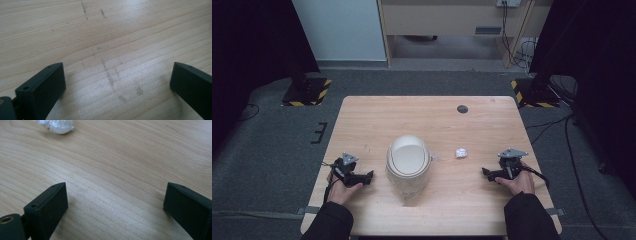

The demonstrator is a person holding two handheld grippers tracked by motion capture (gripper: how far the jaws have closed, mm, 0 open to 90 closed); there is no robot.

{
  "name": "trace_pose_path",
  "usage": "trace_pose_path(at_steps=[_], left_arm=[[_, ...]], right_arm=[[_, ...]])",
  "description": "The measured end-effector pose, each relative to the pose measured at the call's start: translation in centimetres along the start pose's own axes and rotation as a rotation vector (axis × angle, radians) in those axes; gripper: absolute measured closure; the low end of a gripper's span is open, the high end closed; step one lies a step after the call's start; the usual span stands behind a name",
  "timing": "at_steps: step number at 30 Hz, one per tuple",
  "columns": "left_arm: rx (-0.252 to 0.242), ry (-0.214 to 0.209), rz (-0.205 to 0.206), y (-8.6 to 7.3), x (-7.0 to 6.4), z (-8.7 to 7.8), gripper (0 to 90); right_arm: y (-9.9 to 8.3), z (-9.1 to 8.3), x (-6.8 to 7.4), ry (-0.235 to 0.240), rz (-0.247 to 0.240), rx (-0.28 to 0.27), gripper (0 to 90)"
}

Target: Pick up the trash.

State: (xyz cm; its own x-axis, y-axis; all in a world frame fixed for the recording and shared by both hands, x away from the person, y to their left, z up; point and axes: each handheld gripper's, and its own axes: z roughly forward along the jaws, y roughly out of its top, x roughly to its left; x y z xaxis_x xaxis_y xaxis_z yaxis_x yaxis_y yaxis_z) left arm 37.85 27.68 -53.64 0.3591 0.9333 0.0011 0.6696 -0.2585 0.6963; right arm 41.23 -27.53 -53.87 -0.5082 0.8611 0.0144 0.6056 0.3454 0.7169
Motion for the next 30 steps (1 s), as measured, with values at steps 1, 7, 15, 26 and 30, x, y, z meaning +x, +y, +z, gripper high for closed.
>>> trace_pose_path(at_steps=[1,7,15,26,30], left_arm=[[0.000,0.000,0.000,0.0,0.0,0.0,0.0],[0.001,-0.004,0.002,0.0,0.1,0.0,0.0],[0.020,-0.023,-0.045,0.5,0.4,-0.7,10.5],[-0.229,-0.054,-0.196,1.8,0.0,-3.6,14.1],[-0.286,-0.049,-0.212,2.0,0.0,-4.4,14.9]], right_arm=[[0.0,0.0,0.0,0.000,0.000,0.000,6.8],[0.0,0.0,0.0,-0.004,0.002,-0.002,6.8],[0.0,0.0,0.0,0.003,-0.008,0.003,5.0],[0.0,0.1,0.0,0.009,-0.014,0.007,3.3],[0.0,0.1,0.1,0.010,-0.013,0.009,3.2]])
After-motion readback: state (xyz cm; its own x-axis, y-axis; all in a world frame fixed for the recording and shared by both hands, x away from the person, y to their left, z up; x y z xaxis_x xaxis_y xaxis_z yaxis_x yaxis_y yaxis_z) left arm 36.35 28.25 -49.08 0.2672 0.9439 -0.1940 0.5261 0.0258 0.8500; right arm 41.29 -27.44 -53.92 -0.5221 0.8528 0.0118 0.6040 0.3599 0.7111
